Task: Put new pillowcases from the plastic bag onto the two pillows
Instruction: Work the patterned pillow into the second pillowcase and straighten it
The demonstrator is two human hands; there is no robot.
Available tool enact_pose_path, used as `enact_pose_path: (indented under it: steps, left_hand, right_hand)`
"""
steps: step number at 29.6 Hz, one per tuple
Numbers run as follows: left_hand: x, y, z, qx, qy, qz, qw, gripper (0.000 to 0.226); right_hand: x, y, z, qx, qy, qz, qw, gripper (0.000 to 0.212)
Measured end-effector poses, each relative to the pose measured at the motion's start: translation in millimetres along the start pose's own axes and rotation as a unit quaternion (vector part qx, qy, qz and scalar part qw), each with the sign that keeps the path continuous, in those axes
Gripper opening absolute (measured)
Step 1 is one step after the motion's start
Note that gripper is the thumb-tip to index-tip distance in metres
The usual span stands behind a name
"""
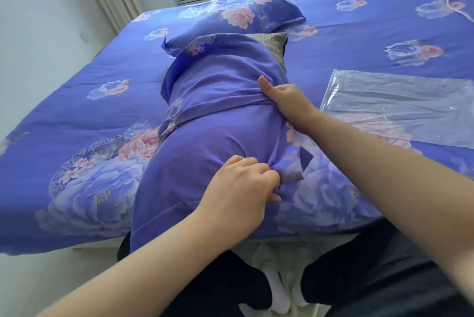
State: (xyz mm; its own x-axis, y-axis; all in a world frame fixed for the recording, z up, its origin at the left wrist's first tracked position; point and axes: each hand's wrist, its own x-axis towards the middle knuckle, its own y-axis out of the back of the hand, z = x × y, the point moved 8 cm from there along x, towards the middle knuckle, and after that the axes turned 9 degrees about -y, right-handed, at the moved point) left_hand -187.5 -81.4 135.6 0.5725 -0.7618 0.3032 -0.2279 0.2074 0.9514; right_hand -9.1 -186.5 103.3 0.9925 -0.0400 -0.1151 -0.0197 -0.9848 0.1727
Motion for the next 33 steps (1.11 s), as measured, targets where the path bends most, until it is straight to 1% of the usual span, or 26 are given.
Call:
enact_pose_path:
  steps: [2, 4, 6, 8, 9, 11, 12, 13, 14, 16, 17, 19, 20, 21, 22, 23, 24, 25, 26, 27, 28, 29, 30, 31, 33]
  left_hand:
    - [2.8, 5.6, -11.8, 0.015, 0.01, 0.011, 1.0, 0.015]
    - [8.2, 9.3, -15.7, 0.047, -0.007, 0.036, 0.998, 0.015]
    - [8.5, 9.0, -12.8, 0.079, -0.027, 0.068, 0.994, 0.014]
    - [1.8, 7.2, -8.0, 0.101, -0.043, 0.117, 0.987, 0.014]
    - [-2.4, 6.4, -4.3, 0.106, -0.05, 0.145, 0.983, 0.017]
    - [-8.7, 3.8, 2.4, 0.106, -0.072, 0.189, 0.974, 0.023]
    - [-10.2, 1.1, 5.4, 0.109, -0.087, 0.199, 0.97, 0.024]
    - [-10.9, -2.5, 8.4, 0.115, -0.101, 0.202, 0.967, 0.023]
    - [-11.0, -6.4, 11.0, 0.12, -0.114, 0.2, 0.966, 0.021]
    - [-10.8, -12.0, 13.8, 0.119, -0.125, 0.196, 0.965, 0.02]
    - [-10.7, -13.8, 14.7, 0.115, -0.127, 0.197, 0.965, 0.02]
    - [-11.4, -16.3, 18.7, 0.106, -0.139, 0.195, 0.965, 0.018]
    - [-12.1, -16.6, 20.9, 0.102, -0.146, 0.191, 0.965, 0.016]
    - [-13.0, -15.7, 22.0, 0.1, -0.149, 0.188, 0.966, 0.015]
    - [-14.4, -13.4, 22.1, 0.097, -0.148, 0.191, 0.965, 0.016]
    - [-16.5, -10.6, 21.4, 0.091, -0.147, 0.198, 0.965, 0.018]
    - [-19.3, -8.6, 21.0, 0.083, -0.147, 0.202, 0.965, 0.021]
    - [-23.3, -8.2, 20.9, 0.073, -0.15, 0.201, 0.965, 0.024]
    - [-28.0, -8.9, 21.3, 0.063, -0.154, 0.198, 0.966, 0.026]
    - [-32.2, -10.4, 21.0, 0.054, -0.157, 0.194, 0.967, 0.028]
    - [-34.8, -12.9, 19.9, 0.047, -0.156, 0.188, 0.968, 0.029]
    - [-36.6, -16.7, 18.9, 0.04, -0.153, 0.18, 0.971, 0.029]
    - [-36.9, -20.4, 17.9, 0.033, -0.147, 0.173, 0.973, 0.028]
    - [-35.2, -23.6, 15.7, 0.031, -0.141, 0.166, 0.975, 0.027]
    - [-29.6, -30.7, 10.7, 0.04, -0.131, 0.15, 0.979, 0.022]
  right_hand:
    - [15.3, 7.3, -5.6, -0.002, -0.012, 0.066, 0.998, 0.061]
    - [24.7, 10.9, -3.8, -0.01, -0.026, 0.11, 0.994, 0.06]
    - [27.5, 11.8, -2.8, -0.048, 0.001, 0.109, 0.993, 0.053]
    - [22.0, 13.1, -8.2, -0.094, 0.061, 0.081, 0.99, 0.032]
    - [17.9, 13.8, -10.9, -0.126, 0.09, 0.058, 0.986, 0.026]
    - [10.8, 11.1, -10.0, -0.192, 0.119, -0.002, 0.974, 0.027]
    - [7.9, 9.3, -5.4, -0.223, 0.111, -0.024, 0.968, 0.025]
    - [5.5, 9.4, 0.0, -0.258, 0.099, -0.025, 0.961, 0.021]
    - [3.6, 11.8, 2.3, -0.296, 0.093, -0.003, 0.951, 0.018]
    - [-0.3, 20.2, -2.9, -0.334, 0.1, 0.065, 0.935, 0.016]
    - [-1.2, 24.5, -7.2, -0.319, 0.098, 0.091, 0.938, 0.016]
    - [0.6, 33.8, -20.1, -0.238, 0.082, 0.125, 0.96, 0.016]
    - [3.8, 35.1, -21.7, -0.189, 0.058, 0.123, 0.973, 0.017]
    - [7.6, 30.6, -18.8, -0.12, 0.022, 0.093, 0.988, 0.019]
    - [10.9, 20.9, -14.7, -0.031, -0.02, 0.039, 0.999, 0.022]
    - [12.1, 9.3, -11.5, 0.044, -0.065, -0.021, 0.997, 0.026]
    - [14.5, 2.5, -10.3, 0.06, -0.081, -0.058, 0.993, 0.029]
    - [19.4, 2.1, -15.8, 0.026, -0.061, -0.067, 0.996, 0.034]
    - [29.5, 10.6, -27.4, -0.059, -0.002, -0.036, 0.998, 0.04]
    - [37.8, 23.6, -43.4, -0.174, 0.065, 0.028, 0.982, 0.049]
    - [45.1, 43.5, -58.0, -0.252, 0.115, 0.125, 0.953, 0.055]
    - [50.4, 61.6, -63.3, -0.274, 0.126, 0.197, 0.933, 0.057]
    - [54.5, 70.7, -62.8, -0.259, 0.132, 0.229, 0.929, 0.056]
    - [60.7, 67.8, -57.2, -0.255, 0.122, 0.224, 0.933, 0.054]
    - [73.0, 39.9, -38.0, -0.287, 0.099, 0.14, 0.942, 0.05]
